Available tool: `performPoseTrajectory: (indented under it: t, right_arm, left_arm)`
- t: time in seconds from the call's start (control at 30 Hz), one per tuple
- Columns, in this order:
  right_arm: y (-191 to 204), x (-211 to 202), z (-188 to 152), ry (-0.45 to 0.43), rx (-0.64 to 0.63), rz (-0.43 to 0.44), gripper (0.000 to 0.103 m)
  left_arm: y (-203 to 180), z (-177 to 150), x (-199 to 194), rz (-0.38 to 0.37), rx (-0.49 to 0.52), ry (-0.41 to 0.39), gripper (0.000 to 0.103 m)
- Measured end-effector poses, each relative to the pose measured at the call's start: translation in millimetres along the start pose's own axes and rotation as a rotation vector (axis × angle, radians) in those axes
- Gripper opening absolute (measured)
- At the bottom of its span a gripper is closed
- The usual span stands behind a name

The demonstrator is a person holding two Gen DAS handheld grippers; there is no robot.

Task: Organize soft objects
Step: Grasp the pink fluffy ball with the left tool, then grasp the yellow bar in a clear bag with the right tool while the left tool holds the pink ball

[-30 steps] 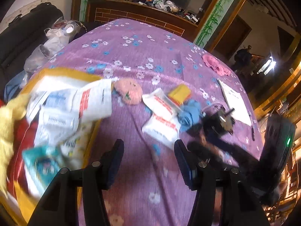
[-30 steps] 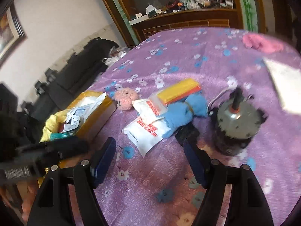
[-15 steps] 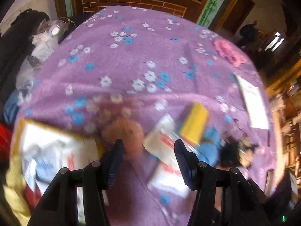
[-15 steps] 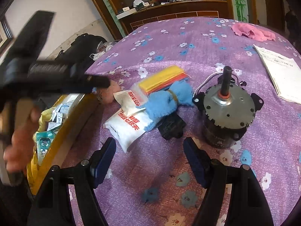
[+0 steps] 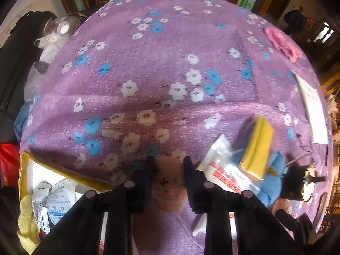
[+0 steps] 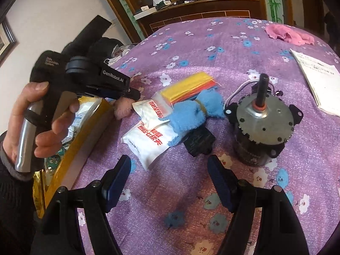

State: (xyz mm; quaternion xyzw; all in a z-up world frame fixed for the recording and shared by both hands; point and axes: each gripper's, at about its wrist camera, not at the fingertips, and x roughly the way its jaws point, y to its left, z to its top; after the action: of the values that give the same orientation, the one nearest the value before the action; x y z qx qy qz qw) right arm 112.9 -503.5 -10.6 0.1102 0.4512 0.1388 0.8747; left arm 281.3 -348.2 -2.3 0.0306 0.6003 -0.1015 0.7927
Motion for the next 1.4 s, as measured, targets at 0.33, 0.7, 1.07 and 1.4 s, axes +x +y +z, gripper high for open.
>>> performPoseTrajectory:
  t: [0.33, 0.7, 1.07, 1.4]
  right_arm:
    - [3.1, -2.2, -1.6, -0.009, -0.012, -0.003, 0.074]
    - [8.9, 5.8, -7.4, -0.001, -0.041, -0.012, 0.074]
    - [21.4, -21.0, 12.4, -0.055, -0.023, -0.008, 0.074]
    - [29.9, 34.5, 93.6, -0.017, 0.048, -0.297, 0.068]
  left_arm:
    - [-10.5, -60.9, -75.2, -0.099, -0.018, -0.151, 0.024]
    - [-14.4, -224.6, -102.0, -0.147, -0.028, -0.233, 0.024]
    - [22.2, -265.1, -94.6, -0.175, -0.104, -0.25, 0.025]
    - [46.9, -267.3, -104.7, -0.255, -0.14, -0.281, 0.025]
